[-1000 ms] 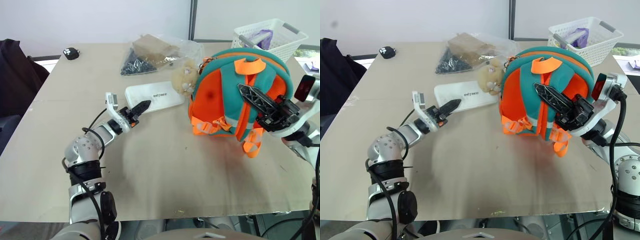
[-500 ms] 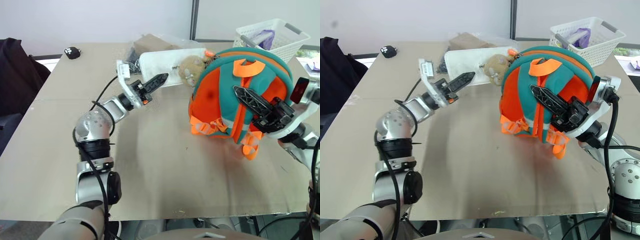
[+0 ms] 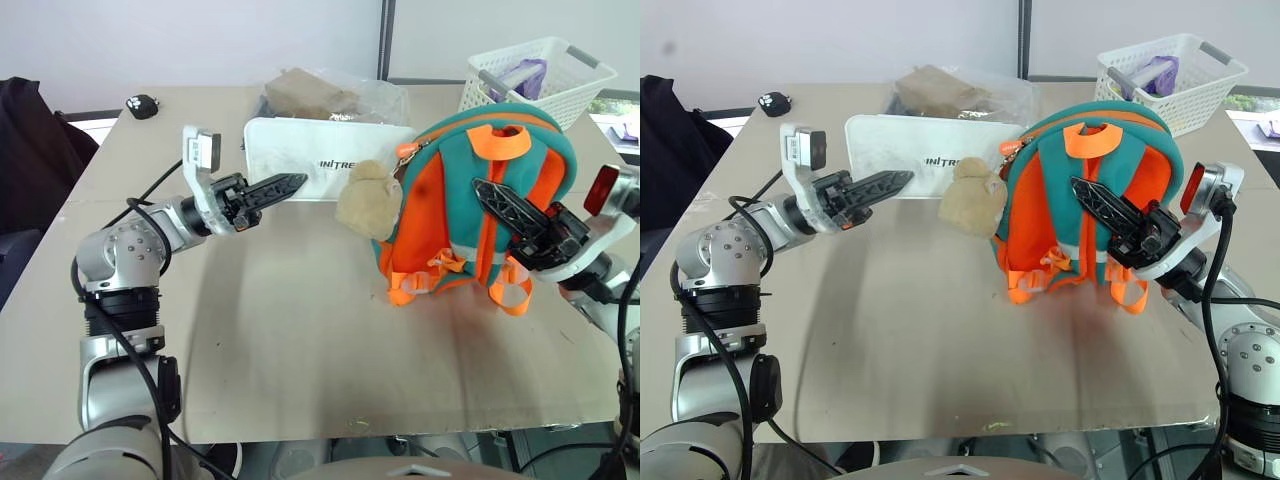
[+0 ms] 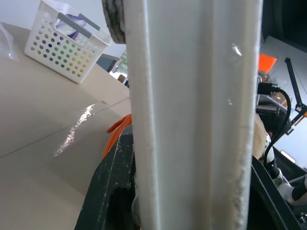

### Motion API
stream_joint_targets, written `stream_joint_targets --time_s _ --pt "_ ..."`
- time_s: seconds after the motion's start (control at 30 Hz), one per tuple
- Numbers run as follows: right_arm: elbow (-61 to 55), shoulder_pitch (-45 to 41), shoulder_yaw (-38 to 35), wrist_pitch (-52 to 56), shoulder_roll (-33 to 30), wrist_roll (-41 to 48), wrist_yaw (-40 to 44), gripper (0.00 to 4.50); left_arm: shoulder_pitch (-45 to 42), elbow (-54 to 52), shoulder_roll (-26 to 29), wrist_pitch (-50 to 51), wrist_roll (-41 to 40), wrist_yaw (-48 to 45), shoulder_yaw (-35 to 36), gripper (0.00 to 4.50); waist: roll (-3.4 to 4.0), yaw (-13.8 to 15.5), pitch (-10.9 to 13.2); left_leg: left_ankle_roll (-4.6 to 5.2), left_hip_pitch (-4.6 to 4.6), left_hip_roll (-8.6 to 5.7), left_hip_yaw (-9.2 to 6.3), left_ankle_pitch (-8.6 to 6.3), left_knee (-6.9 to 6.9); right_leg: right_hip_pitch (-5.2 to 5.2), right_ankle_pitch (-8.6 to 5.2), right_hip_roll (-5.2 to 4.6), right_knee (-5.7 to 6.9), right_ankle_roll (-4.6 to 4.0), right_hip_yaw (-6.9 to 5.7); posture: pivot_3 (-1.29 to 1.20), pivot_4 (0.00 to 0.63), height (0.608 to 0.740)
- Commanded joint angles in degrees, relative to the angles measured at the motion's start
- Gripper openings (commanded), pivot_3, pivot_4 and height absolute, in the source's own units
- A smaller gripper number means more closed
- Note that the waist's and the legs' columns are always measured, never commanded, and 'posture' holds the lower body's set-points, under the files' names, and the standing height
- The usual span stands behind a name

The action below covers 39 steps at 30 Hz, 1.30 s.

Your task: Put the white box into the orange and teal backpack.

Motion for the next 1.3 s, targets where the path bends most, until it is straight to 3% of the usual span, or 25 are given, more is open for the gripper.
stream_joint_targets --time_s 0.03,0.33,0.53,0.83,1.13,1.3 --pt "-0.7 0.9 -2.2 -1.7 0.0 -0.8 1.4 0.04 1.6 -5.8 4.0 -0.8 -2.2 -1.2 4.2 1.28 0.00 -0.4 0.0 0.00 0.00 0.01 0.01 0.00 -0.01 -0.01 0.00 0.00 0.00 0.00 0.02 0.00 0.150 0.725" --pt "1.3 0.7 -0.7 -2.1 1.5 -3.2 2.8 0.04 8.9 -14.3 7.5 5.6 -12.0 4.6 14.4 1.28 -0.01 -0.1 0.0 0.00 0.03 0.03 -0.01 0.00 0.01 0.00 0.00 -0.01 0.02 0.00 0.09 0.00 0.150 0.725" --pt "2.9 -0.9 0.5 -1.9 2.1 -4.3 4.0 0.04 13.9 -19.7 8.0 7.1 -15.3 5.2 13.5 1.28 -0.01 0.1 0.0 0.00 0.03 0.01 -0.01 0.00 0.01 0.00 0.00 -0.03 0.03 0.00 0.08 0.00 0.150 0.725" --pt "2.3 -1.3 0.5 -2.0 3.1 -5.0 3.5 0.04 7.5 -15.4 1.8 -5.8 -2.3 10.4 4.0 1.28 -0.02 0.4 0.0 -0.01 0.08 -0.01 0.02 0.01 0.06 0.06 0.00 0.00 0.07 -0.01 0.11 0.00 0.150 0.725" --pt "-0.4 1.3 -0.2 -3.3 4.3 -4.8 1.9 0.04 1.4 -9.1 0.8 -14.1 5.7 4.4 -3.6 1.28 -0.02 0.7 0.0 0.00 0.07 -0.02 0.04 0.00 0.05 0.06 0.00 0.00 0.04 0.00 0.10 0.00 0.150 0.725" --pt "-0.8 1.1 0.4 -3.7 4.9 -5.1 1.5 0.04 -1.1 -7.7 -0.8 -18.4 11.5 -1.5 -12.0 1.28 -0.02 1.3 0.0 0.00 0.08 -0.03 0.03 0.00 0.06 0.08 0.00 0.15 0.07 0.00 0.07 0.00 0.150 0.725"
